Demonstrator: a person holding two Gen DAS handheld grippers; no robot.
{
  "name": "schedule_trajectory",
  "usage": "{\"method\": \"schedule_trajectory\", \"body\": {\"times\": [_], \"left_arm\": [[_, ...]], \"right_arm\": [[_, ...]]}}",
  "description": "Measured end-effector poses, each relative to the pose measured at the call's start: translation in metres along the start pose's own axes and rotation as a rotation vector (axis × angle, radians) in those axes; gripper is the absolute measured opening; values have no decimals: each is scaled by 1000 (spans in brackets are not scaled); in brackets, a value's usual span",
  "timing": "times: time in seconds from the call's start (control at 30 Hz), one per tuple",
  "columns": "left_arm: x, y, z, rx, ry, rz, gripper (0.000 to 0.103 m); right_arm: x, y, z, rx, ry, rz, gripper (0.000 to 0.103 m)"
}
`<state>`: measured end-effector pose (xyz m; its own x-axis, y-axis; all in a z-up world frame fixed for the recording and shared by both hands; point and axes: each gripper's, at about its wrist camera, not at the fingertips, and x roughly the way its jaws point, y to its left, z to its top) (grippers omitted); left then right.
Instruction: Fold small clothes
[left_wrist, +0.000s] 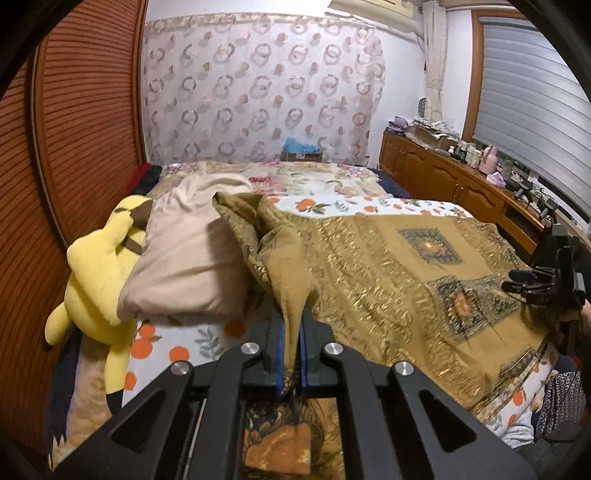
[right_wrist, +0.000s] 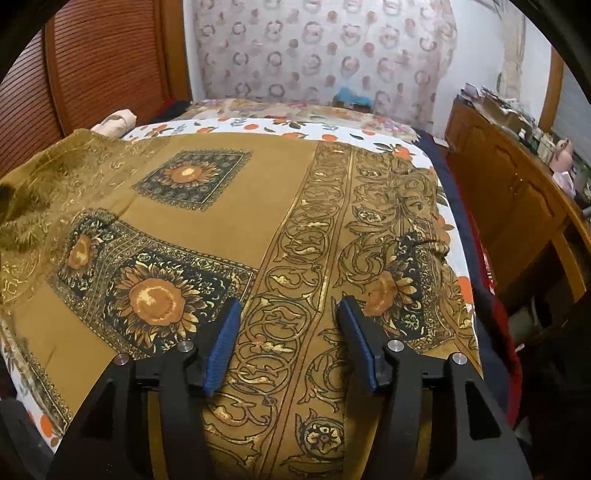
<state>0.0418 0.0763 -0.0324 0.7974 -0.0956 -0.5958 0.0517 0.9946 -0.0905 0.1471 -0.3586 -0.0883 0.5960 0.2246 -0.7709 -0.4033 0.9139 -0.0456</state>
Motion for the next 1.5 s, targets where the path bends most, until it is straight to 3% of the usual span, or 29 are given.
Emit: {"method": "schedule_trajectory", "body": {"times": [0.2, 0.37, 0.53, 0.87, 1.13, 1.33, 1.43, 1.5], "left_arm": [[-4, -22, 15, 27, -32, -48, 2], [-1, -57, 35, 86, -52, -102, 2], [5, -98, 57, 132, -61, -192, 2], [16, -239, 120, 349, -87, -380, 2], [23, -329, 142, 452, -64, -483, 2], [45, -345, 126, 471, 29, -521, 4], [55, -353, 116, 504, 77, -516, 13], [57, -354, 110, 518, 84, -508, 36]], "right_arm": [[-2, 2, 0, -4, 8, -11, 58], [-22, -7, -6, 91, -13, 105, 57], [-51, -13, -15, 75, -73, 69, 57], [-92, -55, -43, 148, -153, 27, 57], [-107, -79, -59, 223, -185, 37, 57], [-113, -83, -63, 228, -193, 43, 57], [-114, -84, -64, 231, -189, 39, 57], [-116, -85, -64, 234, -189, 35, 57]]}}
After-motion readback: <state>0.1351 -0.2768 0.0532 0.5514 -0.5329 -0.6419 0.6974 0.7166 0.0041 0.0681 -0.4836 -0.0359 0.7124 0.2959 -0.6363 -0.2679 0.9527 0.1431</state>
